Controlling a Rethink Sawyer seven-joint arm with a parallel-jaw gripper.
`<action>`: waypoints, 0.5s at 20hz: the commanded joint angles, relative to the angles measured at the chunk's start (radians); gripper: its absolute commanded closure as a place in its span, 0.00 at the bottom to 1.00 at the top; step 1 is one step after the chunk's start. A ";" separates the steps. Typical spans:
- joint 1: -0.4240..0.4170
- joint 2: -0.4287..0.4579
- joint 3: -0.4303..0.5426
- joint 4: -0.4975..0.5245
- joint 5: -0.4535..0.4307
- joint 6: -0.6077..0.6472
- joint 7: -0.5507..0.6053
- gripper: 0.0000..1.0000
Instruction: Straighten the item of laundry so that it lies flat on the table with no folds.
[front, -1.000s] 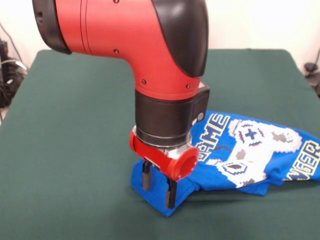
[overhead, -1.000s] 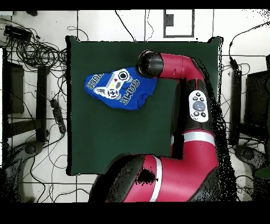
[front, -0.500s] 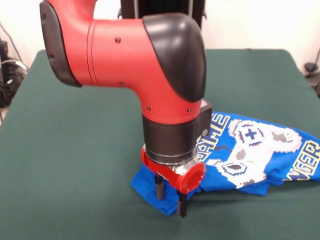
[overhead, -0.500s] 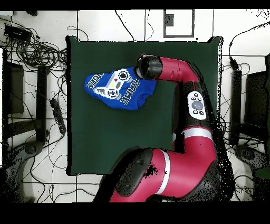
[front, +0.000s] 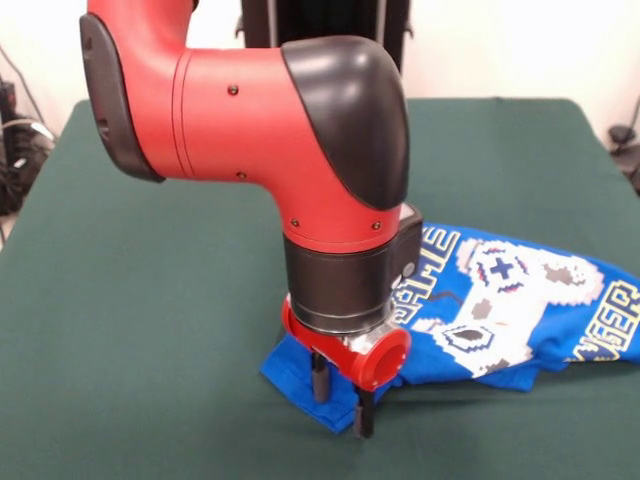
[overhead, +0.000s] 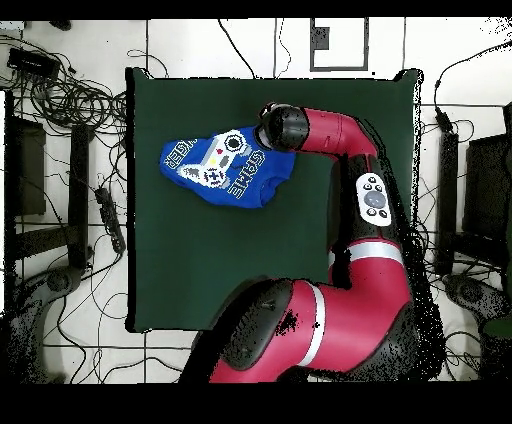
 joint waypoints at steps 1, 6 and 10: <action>0.008 0.034 0.132 0.054 -0.052 0.089 -0.335 0.00; 0.016 0.025 0.120 0.066 -0.070 0.052 -0.309 1.00; 0.015 0.021 0.123 0.074 -0.081 0.039 -0.298 1.00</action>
